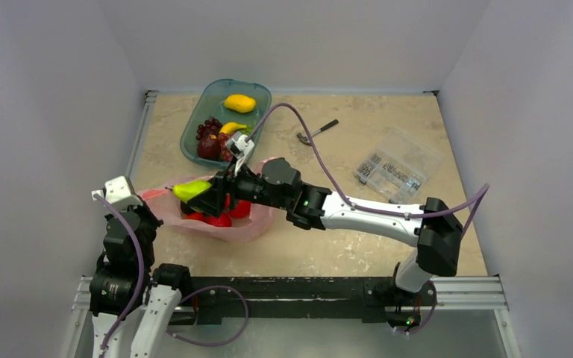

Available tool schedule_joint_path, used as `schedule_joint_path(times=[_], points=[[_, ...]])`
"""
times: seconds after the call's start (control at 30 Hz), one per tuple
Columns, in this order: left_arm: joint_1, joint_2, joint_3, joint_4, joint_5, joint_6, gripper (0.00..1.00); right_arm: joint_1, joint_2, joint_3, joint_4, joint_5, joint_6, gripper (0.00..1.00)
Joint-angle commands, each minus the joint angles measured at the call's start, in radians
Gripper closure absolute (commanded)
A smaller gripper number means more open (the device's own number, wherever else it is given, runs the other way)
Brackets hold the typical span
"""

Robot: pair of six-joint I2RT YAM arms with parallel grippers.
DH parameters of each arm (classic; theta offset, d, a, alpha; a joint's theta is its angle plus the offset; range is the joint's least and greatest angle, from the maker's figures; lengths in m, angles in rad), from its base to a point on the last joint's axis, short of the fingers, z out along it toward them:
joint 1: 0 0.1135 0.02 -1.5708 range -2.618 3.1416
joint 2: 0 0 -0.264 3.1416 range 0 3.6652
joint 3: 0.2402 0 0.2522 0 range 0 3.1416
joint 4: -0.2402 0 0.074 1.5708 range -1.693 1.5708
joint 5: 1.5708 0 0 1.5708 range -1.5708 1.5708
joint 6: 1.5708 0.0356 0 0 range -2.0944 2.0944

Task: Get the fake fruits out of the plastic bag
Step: Take out the fake fruit from the plastic bag, then place the fake fruit in the bin.

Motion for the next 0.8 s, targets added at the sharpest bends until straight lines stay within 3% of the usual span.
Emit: schedule_joint_path(times=[0.0, 0.27, 0.33, 0.5, 0.6, 0.77], points=[[-0.007, -0.005, 0.01, 0.019, -0.007, -0.006, 1.0, -0.033, -0.027, 0.144, -0.071, 0.028, 0.012, 1.0], [-0.007, -0.011, 0.023, -0.009, -0.075, -0.013, 1.0, -0.121, 0.113, 0.468, -0.26, 0.137, -0.11, 1.0], [-0.007, -0.025, 0.022, -0.024, -0.183, -0.032, 1.0, -0.141, 0.184, 0.576, -0.284, 0.226, -0.186, 1.0], [-0.007, -0.019, 0.016, -0.037, -0.318, -0.077, 1.0, -0.233, 0.328, 0.749, -0.328, 0.219, -0.182, 1.0], [-0.007, -0.022, 0.011, -0.029, -0.314, -0.083, 1.0, -0.289, 0.429, 0.835, -0.342, 0.233, -0.193, 1.0], [-0.009, -0.013, 0.007, 0.002, -0.175, -0.036, 1.0, -0.36, 0.622, 1.006, -0.372, 0.245, -0.21, 1.0]])
